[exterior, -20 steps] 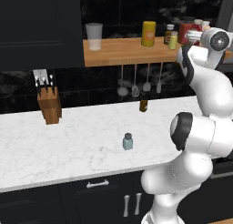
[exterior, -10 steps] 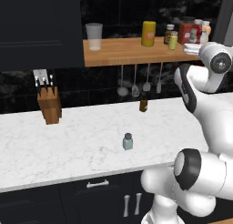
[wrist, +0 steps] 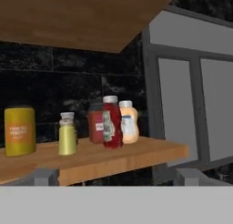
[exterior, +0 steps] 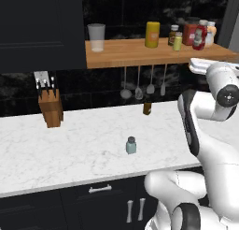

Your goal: Put the shaker and condiment bottle from the counter next to their counterparts in the cabinet.

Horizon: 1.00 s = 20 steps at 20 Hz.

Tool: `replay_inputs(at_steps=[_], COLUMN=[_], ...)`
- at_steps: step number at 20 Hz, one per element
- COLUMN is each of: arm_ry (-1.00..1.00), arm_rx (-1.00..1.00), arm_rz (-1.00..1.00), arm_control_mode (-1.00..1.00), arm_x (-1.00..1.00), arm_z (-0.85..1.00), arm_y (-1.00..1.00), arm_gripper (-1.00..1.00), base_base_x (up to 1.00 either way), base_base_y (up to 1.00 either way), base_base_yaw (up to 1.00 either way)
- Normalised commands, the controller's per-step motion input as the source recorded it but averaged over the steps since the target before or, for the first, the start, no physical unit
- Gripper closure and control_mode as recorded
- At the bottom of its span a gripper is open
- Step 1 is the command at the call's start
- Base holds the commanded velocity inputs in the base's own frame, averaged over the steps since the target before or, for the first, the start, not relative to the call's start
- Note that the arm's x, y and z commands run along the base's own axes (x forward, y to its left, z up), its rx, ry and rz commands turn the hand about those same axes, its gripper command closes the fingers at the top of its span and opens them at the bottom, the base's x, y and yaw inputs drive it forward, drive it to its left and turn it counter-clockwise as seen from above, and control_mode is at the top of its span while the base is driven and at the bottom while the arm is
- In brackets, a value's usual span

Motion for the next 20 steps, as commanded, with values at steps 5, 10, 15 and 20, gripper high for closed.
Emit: replay_inputs(at_steps=[5, 10, 15, 20], arm_ry=[-0.01, 0.02, 0.1, 0.18], arm_rx=[0.0, 0.0, 0.0, 0.0], arm_rz=[0.03, 0.11, 0.19, 0.15], arm_control_mode=[-1.0, -1.0, -1.0, -1.0], arm_x=[-1.0, -0.87, -0.63, -0.14], arm_z=[-0.38, -0.4, -0.37, -0.42], arm_y=[0.07, 0.02, 0.0, 0.43], arm_gripper=[-1.0, -1.0, -1.0, -1.0], base_base_x=[0.0, 0.0, 0.0, 0.0], base_base_y=[0.0, 0.0, 0.0, 0.0], base_base_yaw=[0.0, 0.0, 0.0, 0.0])
